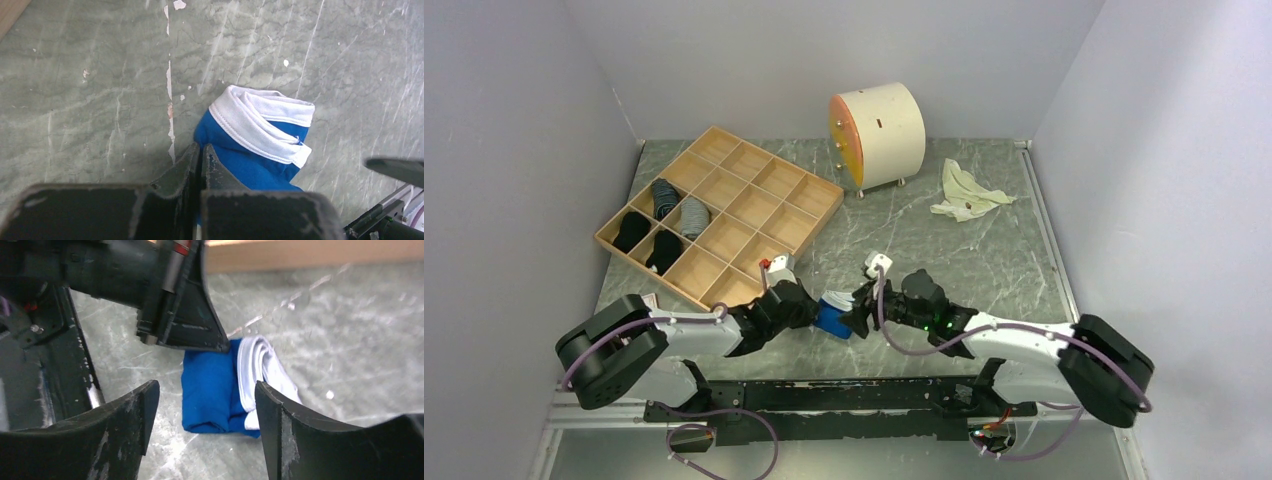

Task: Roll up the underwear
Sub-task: Roll the underwear to the center of the board.

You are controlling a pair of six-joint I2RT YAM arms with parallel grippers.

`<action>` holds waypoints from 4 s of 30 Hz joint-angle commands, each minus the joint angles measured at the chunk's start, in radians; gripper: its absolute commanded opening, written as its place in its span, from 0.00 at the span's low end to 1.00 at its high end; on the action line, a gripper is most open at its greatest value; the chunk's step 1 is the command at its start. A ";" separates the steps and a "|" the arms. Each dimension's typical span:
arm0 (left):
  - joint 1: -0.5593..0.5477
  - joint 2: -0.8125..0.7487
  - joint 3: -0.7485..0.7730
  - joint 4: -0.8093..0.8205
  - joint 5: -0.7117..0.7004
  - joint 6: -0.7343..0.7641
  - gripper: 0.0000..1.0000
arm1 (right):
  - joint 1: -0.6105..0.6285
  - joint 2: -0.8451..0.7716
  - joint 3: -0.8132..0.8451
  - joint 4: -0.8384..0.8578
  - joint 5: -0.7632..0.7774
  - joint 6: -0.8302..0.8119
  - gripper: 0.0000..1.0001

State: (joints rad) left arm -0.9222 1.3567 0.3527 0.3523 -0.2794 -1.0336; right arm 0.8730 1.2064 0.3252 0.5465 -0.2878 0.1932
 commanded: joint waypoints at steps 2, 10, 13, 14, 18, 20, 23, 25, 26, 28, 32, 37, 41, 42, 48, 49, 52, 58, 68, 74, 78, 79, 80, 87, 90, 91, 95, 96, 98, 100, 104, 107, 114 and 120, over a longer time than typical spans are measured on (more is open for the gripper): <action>-0.023 0.025 0.014 -0.134 0.015 0.029 0.05 | 0.229 -0.070 0.102 -0.235 0.428 -0.338 0.75; -0.028 0.024 0.034 -0.172 0.011 0.056 0.05 | 0.471 0.162 0.134 -0.092 0.753 -0.572 0.74; -0.029 0.020 0.039 -0.186 0.007 0.060 0.05 | 0.490 0.225 0.136 -0.030 0.774 -0.619 0.74; -0.029 0.017 0.035 -0.186 0.007 0.061 0.05 | 0.491 0.241 0.138 -0.014 0.773 -0.634 0.74; -0.029 0.012 0.032 -0.183 0.012 0.064 0.05 | 0.494 0.289 0.148 0.020 0.776 -0.679 0.74; -0.029 0.015 0.035 -0.184 0.014 0.066 0.05 | 0.495 0.318 0.150 0.030 0.773 -0.686 0.74; -0.029 0.015 0.039 -0.185 0.015 0.069 0.05 | 0.495 0.363 0.149 0.047 0.775 -0.679 0.68; -0.029 0.013 0.040 -0.189 0.015 0.070 0.05 | 0.494 0.382 0.148 0.039 0.777 -0.654 0.57; -0.029 0.012 0.043 -0.194 0.011 0.070 0.05 | 0.495 0.383 0.142 0.037 0.779 -0.636 0.49; -0.028 0.008 0.049 -0.201 0.018 0.084 0.07 | 0.494 0.379 0.118 0.059 0.768 -0.578 0.30; -0.024 -0.001 0.061 -0.227 0.030 0.082 0.26 | 0.486 0.366 0.102 0.052 0.673 -0.451 0.09; 0.015 -0.097 0.014 -0.201 0.070 0.047 0.55 | 0.421 0.357 0.065 0.095 0.474 -0.213 0.06; 0.077 -0.233 -0.053 -0.150 0.130 0.039 0.73 | 0.349 0.390 0.045 0.156 0.352 -0.008 0.07; 0.080 -0.266 -0.061 -0.156 0.134 0.040 0.76 | 0.331 0.396 0.031 0.195 0.301 0.050 0.07; 0.082 -0.356 -0.083 -0.180 0.155 0.012 0.85 | 0.227 0.473 -0.076 0.475 0.143 0.277 0.09; 0.082 -0.351 -0.092 -0.151 0.159 0.000 0.85 | 0.217 0.491 -0.090 0.526 0.127 0.306 0.09; 0.082 -0.309 -0.106 -0.079 0.189 -0.018 0.85 | 0.197 0.556 -0.119 0.667 0.095 0.383 0.11; 0.075 -0.245 -0.104 -0.038 0.211 -0.041 0.77 | 0.168 0.688 -0.172 0.887 0.081 0.513 0.13; 0.073 -0.151 -0.064 -0.038 0.203 -0.037 0.29 | 0.165 0.711 -0.186 0.939 0.069 0.476 0.34; 0.074 -0.105 -0.043 -0.083 0.197 -0.028 0.12 | 0.168 0.478 -0.101 0.503 0.079 0.302 0.54; 0.073 -0.105 -0.028 -0.117 0.186 -0.017 0.09 | 0.175 0.288 0.019 0.059 0.176 0.142 0.61; 0.072 -0.107 -0.022 -0.125 0.185 -0.014 0.09 | 0.178 0.246 0.055 -0.049 0.196 0.104 0.63; 0.073 -0.108 -0.018 -0.134 0.180 -0.010 0.09 | 0.181 0.222 0.080 -0.119 0.218 0.070 0.64; 0.073 -0.120 0.003 -0.170 0.168 0.003 0.08 | 0.239 0.119 0.196 -0.350 0.365 -0.084 0.69; 0.072 -0.120 0.009 -0.183 0.165 0.003 0.07 | 0.283 0.120 0.234 -0.364 0.413 -0.146 0.66; 0.072 -0.121 0.008 -0.184 0.165 0.003 0.07 | 0.300 0.125 0.248 -0.363 0.418 -0.162 0.63; 0.073 -0.120 0.015 -0.195 0.160 0.007 0.07 | 0.353 0.168 0.282 -0.333 0.449 -0.176 0.53; 0.073 -0.118 0.016 -0.194 0.161 0.007 0.07 | 0.355 0.185 0.285 -0.323 0.455 -0.171 0.49; 0.073 -0.118 0.018 -0.192 0.162 0.007 0.07 | 0.355 0.220 0.293 -0.316 0.464 -0.164 0.40; 0.072 -0.117 0.019 -0.199 0.161 0.007 0.07 | 0.351 0.253 0.292 -0.307 0.476 -0.135 0.31; 0.073 -0.129 0.017 -0.204 0.156 0.007 0.07 | 0.340 0.287 0.274 -0.289 0.455 -0.100 0.26; 0.071 -0.136 0.017 -0.212 0.155 0.010 0.10 | 0.295 0.273 0.221 -0.222 0.350 -0.041 0.09; 0.073 -0.233 0.016 -0.263 0.102 0.017 0.57 | 0.055 0.317 0.006 0.236 -0.087 0.267 0.00; 0.073 -0.313 0.008 -0.243 0.123 0.023 0.77 | -0.001 0.626 -0.043 0.594 -0.183 0.508 0.00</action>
State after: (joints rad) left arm -0.8474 1.0912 0.3542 0.1043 -0.1448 -1.0229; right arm 0.9066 1.6516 0.3462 0.9291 -0.3981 0.5053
